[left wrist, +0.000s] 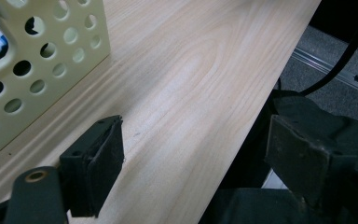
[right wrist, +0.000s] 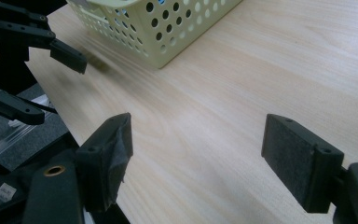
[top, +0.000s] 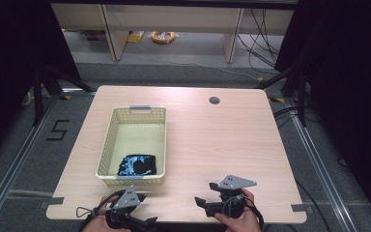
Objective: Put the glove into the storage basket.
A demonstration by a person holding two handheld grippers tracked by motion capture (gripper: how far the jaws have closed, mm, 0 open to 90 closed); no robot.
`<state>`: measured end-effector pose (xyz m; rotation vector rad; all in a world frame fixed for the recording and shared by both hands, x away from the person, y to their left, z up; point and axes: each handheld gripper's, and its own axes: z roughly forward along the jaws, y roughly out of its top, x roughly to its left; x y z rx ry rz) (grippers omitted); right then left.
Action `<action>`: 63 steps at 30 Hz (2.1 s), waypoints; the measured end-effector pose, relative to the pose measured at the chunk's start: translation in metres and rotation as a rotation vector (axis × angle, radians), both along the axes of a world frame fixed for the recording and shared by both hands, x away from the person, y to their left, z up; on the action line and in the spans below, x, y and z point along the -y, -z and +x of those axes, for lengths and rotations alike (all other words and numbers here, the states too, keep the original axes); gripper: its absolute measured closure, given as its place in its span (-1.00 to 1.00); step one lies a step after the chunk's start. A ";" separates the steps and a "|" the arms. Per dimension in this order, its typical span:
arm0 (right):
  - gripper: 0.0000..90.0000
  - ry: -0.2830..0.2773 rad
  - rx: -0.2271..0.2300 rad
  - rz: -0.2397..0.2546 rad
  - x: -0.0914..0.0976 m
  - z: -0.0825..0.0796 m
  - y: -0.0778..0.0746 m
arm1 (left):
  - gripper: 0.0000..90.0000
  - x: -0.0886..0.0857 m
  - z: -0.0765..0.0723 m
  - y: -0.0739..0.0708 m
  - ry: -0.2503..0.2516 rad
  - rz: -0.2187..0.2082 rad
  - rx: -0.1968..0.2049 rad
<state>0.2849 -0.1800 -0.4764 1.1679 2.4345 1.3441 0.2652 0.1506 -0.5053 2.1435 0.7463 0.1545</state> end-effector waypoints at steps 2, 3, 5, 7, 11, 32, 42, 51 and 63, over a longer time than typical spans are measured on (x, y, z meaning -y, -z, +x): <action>-0.43 -0.015 0.010 0.006 0.001 0.000 0.002 | -0.58 0.000 0.000 0.000 0.001 0.002 -0.001; -0.43 -0.019 -0.002 0.005 0.002 -0.002 0.002 | -0.58 -0.001 0.000 0.000 0.007 0.021 0.002; -0.43 -0.016 0.002 0.012 0.002 -0.002 0.003 | -0.58 -0.002 0.001 0.001 0.022 0.030 0.016; -0.43 -0.014 0.005 0.013 0.002 -0.004 0.004 | -0.58 -0.002 0.000 0.001 0.019 0.027 0.018; -0.44 -0.010 -0.012 0.005 0.004 -0.008 0.006 | -0.59 -0.002 -0.001 0.002 0.011 0.025 0.010; -0.45 0.002 -0.011 -0.041 0.016 -0.025 0.012 | -0.59 -0.002 -0.012 0.004 0.004 0.029 0.002; -0.46 -0.003 -0.015 -0.057 0.020 -0.031 0.014 | -0.59 -0.002 -0.016 0.006 0.003 0.023 -0.004; -0.47 0.014 -0.016 -0.065 0.021 -0.035 0.015 | -0.59 -0.003 -0.015 0.006 -0.007 0.049 0.010; -0.48 0.014 -0.018 -0.076 0.020 -0.034 0.016 | -0.59 -0.004 -0.014 0.005 0.022 0.053 0.018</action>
